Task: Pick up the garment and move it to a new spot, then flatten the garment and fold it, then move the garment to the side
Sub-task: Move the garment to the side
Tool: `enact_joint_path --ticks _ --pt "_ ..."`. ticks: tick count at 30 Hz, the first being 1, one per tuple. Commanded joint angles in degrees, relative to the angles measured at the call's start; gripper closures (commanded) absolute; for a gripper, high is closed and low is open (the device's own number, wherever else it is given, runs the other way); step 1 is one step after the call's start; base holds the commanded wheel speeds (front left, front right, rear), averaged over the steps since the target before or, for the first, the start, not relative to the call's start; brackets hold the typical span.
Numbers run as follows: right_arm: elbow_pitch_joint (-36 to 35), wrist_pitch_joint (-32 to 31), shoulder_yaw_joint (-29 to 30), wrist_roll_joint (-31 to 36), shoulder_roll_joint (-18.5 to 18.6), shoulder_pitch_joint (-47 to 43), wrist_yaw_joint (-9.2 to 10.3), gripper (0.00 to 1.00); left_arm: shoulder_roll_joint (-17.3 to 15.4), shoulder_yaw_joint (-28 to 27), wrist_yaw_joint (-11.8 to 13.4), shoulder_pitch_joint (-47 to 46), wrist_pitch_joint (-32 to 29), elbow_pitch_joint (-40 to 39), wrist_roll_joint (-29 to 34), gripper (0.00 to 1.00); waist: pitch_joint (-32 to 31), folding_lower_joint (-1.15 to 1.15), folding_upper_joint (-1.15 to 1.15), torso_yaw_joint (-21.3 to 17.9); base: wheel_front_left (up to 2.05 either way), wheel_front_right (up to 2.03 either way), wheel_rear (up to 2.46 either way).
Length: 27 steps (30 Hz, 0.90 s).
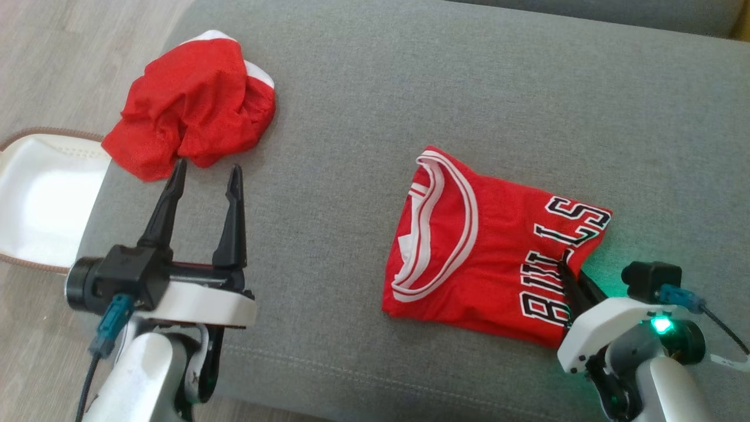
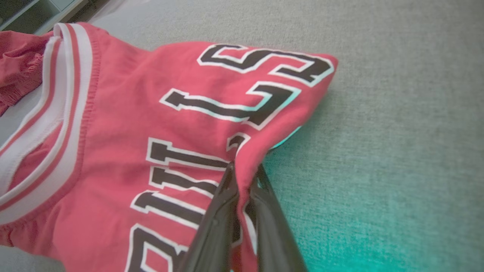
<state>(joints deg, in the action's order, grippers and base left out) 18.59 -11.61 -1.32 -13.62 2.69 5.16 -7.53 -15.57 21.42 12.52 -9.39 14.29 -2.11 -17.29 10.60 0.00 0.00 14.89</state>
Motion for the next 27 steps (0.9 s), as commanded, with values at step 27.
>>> enact_joint_path --ticks 27 --pt "-13.93 -1.80 -3.54 0.60 16.39 11.48 0.04 1.00 1.42 -5.32 -6.84 -3.38 0.71 -3.15 5.34 0.00 4.84 0.00 0.00 -24.91 0.00 0.00 0.00"
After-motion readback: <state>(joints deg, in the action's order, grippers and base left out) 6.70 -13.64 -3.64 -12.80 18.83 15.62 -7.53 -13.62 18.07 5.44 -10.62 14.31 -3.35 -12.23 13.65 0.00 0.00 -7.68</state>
